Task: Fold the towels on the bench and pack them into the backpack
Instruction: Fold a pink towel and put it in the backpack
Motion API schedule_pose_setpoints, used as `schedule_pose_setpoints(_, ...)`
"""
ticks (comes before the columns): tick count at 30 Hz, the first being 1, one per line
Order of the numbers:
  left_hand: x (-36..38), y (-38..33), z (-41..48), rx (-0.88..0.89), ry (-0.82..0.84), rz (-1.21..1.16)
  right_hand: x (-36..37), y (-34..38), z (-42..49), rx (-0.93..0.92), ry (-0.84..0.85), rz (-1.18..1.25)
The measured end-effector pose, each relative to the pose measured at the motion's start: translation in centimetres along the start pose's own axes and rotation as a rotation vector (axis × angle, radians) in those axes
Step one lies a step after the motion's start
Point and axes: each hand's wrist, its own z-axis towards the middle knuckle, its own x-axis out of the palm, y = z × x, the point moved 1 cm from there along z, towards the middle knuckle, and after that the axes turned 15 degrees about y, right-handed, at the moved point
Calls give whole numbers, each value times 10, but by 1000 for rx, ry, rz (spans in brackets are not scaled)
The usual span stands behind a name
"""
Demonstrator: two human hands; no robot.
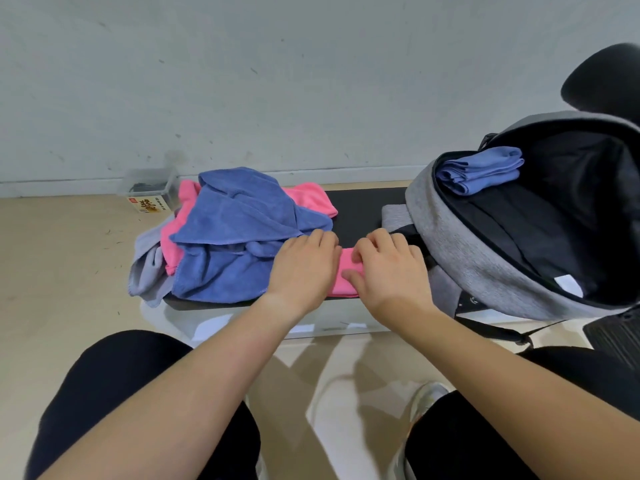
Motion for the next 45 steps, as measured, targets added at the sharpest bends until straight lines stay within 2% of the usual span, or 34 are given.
schedule_pose_setpoints(4, 11, 6, 0, 22, 10, 7, 8, 9, 6, -164, 87, 145)
schedule_pose_setpoints(11, 19, 19, -5, 14, 36, -144, 36, -5, 7, -190, 119, -23)
schedule_pose_setpoints(15, 17, 22, -8, 53, 103, -135, 33, -7, 4, -214, 170, -25)
schedule_pose_setpoints(19, 3, 26, -9, 101, 198, -83, 16, -10, 13, -255, 336, 23)
schedule_pose_setpoints(24, -28, 10, -27, 115, 198, 31, -10, -12, 10, -282, 392, -46)
schedule_pose_setpoints(27, -49, 2, -40, 89, 209, -120, -37, -18, -1, -283, 452, 204)
schedule_pose_setpoints(30, -72, -6, -41, 94, 242, -394, -69, -36, -13, -229, 429, 483)
schedule_pose_setpoints(32, -87, -15, -33, 100, 187, -530, -90, -52, -22, -194, 408, 709)
schedule_pose_setpoints(37, -114, -62, 9, 128, 9, -877, -121, -115, -19, -44, 223, 1074)
schedule_pose_setpoints(39, -118, -84, 33, 163, 7, -992, -122, -148, -11, 65, 124, 1186)
schedule_pose_setpoints(42, -117, -115, 72, 184, 70, -1028, -122, -193, -1, 243, -30, 1006)
schedule_pose_setpoints(45, -105, -148, 114, 158, 102, -926, -120, -226, 9, 425, -94, 817)
